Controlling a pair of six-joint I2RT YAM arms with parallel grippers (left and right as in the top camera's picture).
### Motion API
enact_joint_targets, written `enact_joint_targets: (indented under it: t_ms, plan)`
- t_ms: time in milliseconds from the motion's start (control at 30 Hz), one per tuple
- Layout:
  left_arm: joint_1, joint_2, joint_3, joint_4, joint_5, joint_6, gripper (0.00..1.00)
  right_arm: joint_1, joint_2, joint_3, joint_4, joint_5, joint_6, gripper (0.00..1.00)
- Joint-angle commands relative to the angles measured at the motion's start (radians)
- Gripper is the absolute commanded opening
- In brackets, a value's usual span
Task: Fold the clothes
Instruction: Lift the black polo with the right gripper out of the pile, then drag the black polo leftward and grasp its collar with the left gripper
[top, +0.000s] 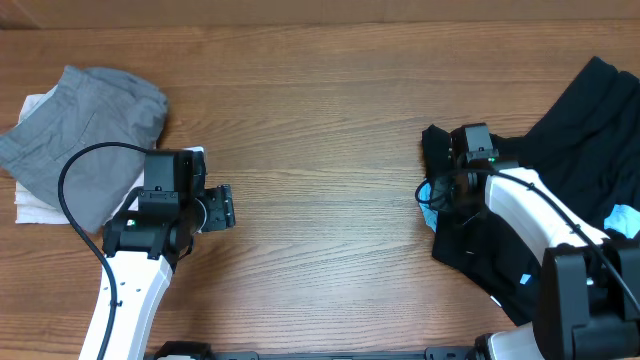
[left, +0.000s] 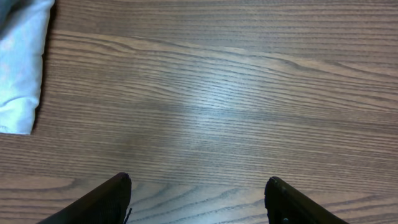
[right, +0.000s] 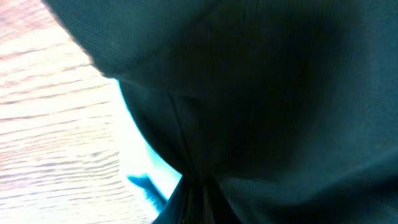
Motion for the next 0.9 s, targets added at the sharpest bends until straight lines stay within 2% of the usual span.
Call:
enact_joint_targets:
  t_ms: [0, 133, 267, 400, 600, 733, 867]
  plan:
    - [0.004, 0.003, 0.025, 0.0, 0.004, -0.003, 0.72, 0.002, -0.116, 0.206, -0.109, 0.009, 0.004, 0.04]
    - [0.004, 0.003, 0.025, 0.0, 0.004, -0.003, 0.72, 0.011, -0.173, 0.428, -0.236, -0.09, -0.002, 0.04]
    - [0.004, 0.003, 0.025, 0.001, 0.004, -0.003, 0.72, 0.104, -0.182, 0.612, -0.324, -0.264, -0.149, 0.04]
    - [0.004, 0.003, 0.025, 0.0, 0.004, -0.003, 0.72, 0.291, -0.167, 0.618, -0.322, -0.279, -0.19, 0.04]
    - [0.004, 0.003, 0.025, 0.0, 0.004, -0.003, 0.72, 0.534, -0.045, 0.588, -0.188, -0.262, -0.183, 0.04]
    - [0.004, 0.003, 0.025, 0.0, 0.005, -0.003, 0.73, 0.618, 0.063, 0.588, -0.088, -0.233, -0.182, 0.09]
    - [0.004, 0.003, 0.025, 0.0, 0.012, -0.004, 0.76, 0.637, 0.146, 0.588, -0.043, -0.233, -0.182, 0.12]
